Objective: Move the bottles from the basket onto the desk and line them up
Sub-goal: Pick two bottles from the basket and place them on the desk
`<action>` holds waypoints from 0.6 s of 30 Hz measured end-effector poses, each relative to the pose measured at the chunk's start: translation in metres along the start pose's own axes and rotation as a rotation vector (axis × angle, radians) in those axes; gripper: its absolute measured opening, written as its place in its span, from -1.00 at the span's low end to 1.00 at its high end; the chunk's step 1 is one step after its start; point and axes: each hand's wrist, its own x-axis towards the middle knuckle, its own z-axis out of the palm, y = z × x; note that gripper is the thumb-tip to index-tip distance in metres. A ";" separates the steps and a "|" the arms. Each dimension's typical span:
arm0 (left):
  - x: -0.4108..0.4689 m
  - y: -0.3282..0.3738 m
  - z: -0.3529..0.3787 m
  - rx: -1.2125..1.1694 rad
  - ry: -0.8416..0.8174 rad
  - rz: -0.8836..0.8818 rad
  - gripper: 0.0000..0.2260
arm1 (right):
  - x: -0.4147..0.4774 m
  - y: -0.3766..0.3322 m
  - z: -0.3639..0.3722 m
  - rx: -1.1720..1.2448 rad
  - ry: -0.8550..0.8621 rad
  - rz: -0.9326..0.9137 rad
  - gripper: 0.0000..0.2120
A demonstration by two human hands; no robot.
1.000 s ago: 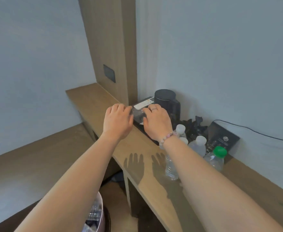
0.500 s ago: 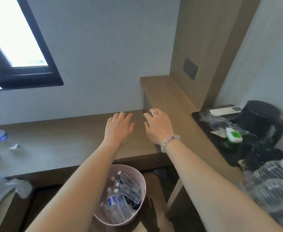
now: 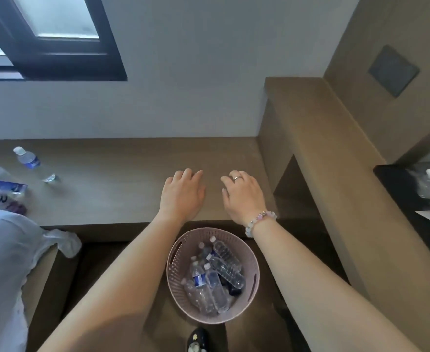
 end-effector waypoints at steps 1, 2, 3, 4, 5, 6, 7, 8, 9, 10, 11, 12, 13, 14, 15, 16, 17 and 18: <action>0.002 -0.006 0.009 -0.008 -0.015 -0.005 -0.61 | 0.003 -0.001 0.010 0.006 -0.017 0.003 -0.64; 0.004 -0.011 0.018 -0.020 -0.032 -0.011 -0.60 | 0.005 -0.002 0.019 0.010 -0.037 0.006 -0.64; 0.005 -0.016 0.027 -0.033 -0.053 -0.019 -0.60 | 0.007 -0.001 0.029 0.011 -0.062 0.008 -0.64; 0.005 -0.019 0.037 -0.044 -0.077 -0.028 -0.60 | 0.007 0.000 0.039 0.010 -0.091 0.011 -0.64; 0.005 -0.022 0.049 -0.052 -0.100 -0.035 -0.59 | 0.008 0.003 0.050 0.010 -0.119 0.015 -0.64; 0.005 -0.025 0.061 -0.061 -0.117 -0.043 -0.60 | 0.008 0.006 0.062 0.011 -0.145 0.019 -0.64; 0.004 -0.028 0.074 -0.071 -0.131 -0.055 -0.60 | 0.009 0.010 0.075 0.010 -0.169 0.022 -0.65; 0.003 -0.032 0.088 -0.083 -0.150 -0.070 -0.60 | 0.009 0.014 0.088 0.011 -0.196 0.027 -0.65; 0.002 -0.036 0.102 -0.094 -0.172 -0.090 -0.61 | 0.009 0.018 0.102 0.017 -0.225 0.033 -0.66; 0.000 -0.040 0.116 -0.099 -0.190 -0.115 -0.60 | 0.009 0.022 0.116 0.031 -0.256 0.037 -0.66; -0.002 -0.045 0.131 -0.101 -0.204 -0.145 -0.60 | 0.008 0.027 0.130 0.047 -0.288 0.038 -0.66; -0.004 -0.050 0.146 -0.106 -0.223 -0.178 -0.60 | 0.007 0.032 0.145 0.059 -0.324 0.042 -0.66; -0.006 -0.053 0.162 -0.119 -0.249 -0.212 -0.60 | 0.004 0.037 0.159 0.067 -0.361 0.051 -0.65; -0.009 -0.056 0.178 -0.134 -0.272 -0.246 -0.60 | 0.000 0.044 0.176 0.076 -0.394 0.064 -0.65; -0.012 -0.060 0.196 -0.148 -0.289 -0.275 -0.61 | -0.006 0.051 0.194 0.088 -0.423 0.083 -0.65; -0.015 -0.062 0.215 -0.162 -0.301 -0.300 -0.62 | -0.012 0.059 0.213 0.100 -0.451 0.111 -0.64; -0.019 -0.064 0.234 -0.179 -0.316 -0.324 -0.63 | -0.019 0.067 0.232 0.109 -0.479 0.144 -0.63; -0.023 -0.065 0.254 -0.196 -0.331 -0.350 -0.63 | -0.026 0.074 0.252 0.113 -0.510 0.176 -0.63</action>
